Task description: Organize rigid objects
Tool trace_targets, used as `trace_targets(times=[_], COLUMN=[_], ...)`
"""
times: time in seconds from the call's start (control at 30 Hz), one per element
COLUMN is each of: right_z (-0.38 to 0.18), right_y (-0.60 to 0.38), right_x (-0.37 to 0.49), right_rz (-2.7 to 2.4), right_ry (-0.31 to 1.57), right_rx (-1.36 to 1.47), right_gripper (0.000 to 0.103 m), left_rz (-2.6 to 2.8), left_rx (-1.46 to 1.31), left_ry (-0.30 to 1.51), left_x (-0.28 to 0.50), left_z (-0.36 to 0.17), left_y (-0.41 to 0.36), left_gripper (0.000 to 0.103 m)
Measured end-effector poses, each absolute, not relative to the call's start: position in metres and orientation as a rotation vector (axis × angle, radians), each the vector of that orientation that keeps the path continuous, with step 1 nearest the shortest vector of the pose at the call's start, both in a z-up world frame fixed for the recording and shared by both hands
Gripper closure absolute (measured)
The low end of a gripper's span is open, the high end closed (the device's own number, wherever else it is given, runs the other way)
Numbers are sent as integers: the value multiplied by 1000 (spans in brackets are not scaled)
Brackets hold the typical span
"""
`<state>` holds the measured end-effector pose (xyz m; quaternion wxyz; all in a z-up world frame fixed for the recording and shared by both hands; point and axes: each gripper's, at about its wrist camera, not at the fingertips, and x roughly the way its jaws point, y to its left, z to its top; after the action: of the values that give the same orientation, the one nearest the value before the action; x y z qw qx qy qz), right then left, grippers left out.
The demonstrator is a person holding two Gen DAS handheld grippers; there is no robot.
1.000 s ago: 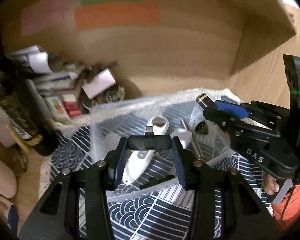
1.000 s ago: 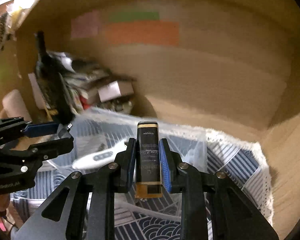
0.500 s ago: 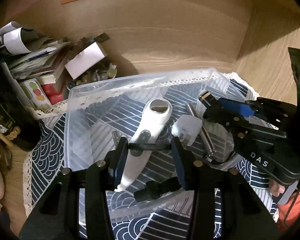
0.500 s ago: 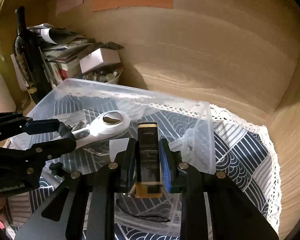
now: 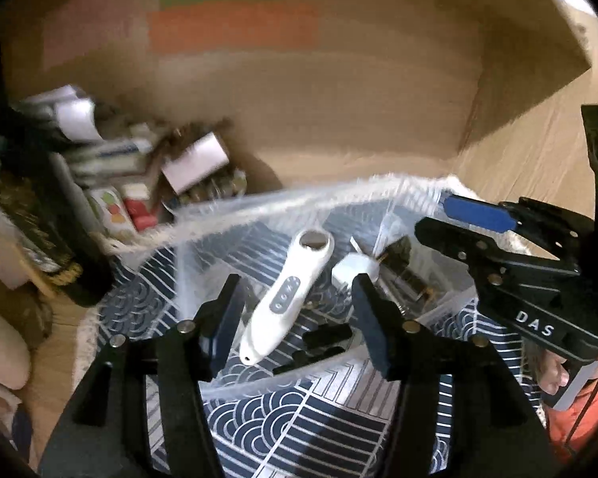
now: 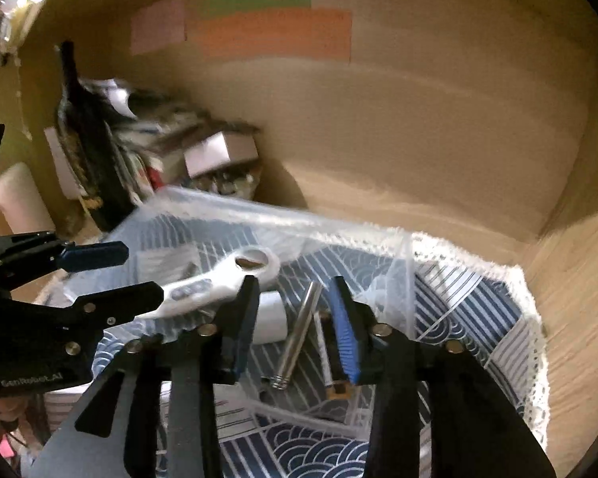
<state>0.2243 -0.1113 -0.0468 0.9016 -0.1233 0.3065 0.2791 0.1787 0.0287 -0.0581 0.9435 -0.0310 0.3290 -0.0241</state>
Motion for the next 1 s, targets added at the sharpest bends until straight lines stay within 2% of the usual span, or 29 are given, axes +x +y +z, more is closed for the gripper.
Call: trace_targets(times=[0.07,0.2,0.33,0.47,0.6,0.77,1.0], right_z=[-34,-10,11,23,26,24,24], right_y=[-117,-133,-146,-158,-166,-171,-177], right_x=[212,184,151,123,100,86,78], right_rz=[583,594,605,604,597,591,590], right_ry=[595,513,438,371,326,315,318], right_rx=[-243,-196,-150,-104,-88,-72,-53], right_gripper=[65,53,48,30,22,15,15], left_rz=[-45,-34,-29,-27,-15,-11,-6], left_rx=[-65,-65,-59,-52,-35,-25,-33], left_ry=[625,527,446,389,341,316,303], left_x=[163,129,96,70,46,29,18], left_z=[-45,-23,-4,6,11,10,11], left_y=[27,22,15,9,2,-4,-8], left_gripper=[47,37,33,22,15,13,9])
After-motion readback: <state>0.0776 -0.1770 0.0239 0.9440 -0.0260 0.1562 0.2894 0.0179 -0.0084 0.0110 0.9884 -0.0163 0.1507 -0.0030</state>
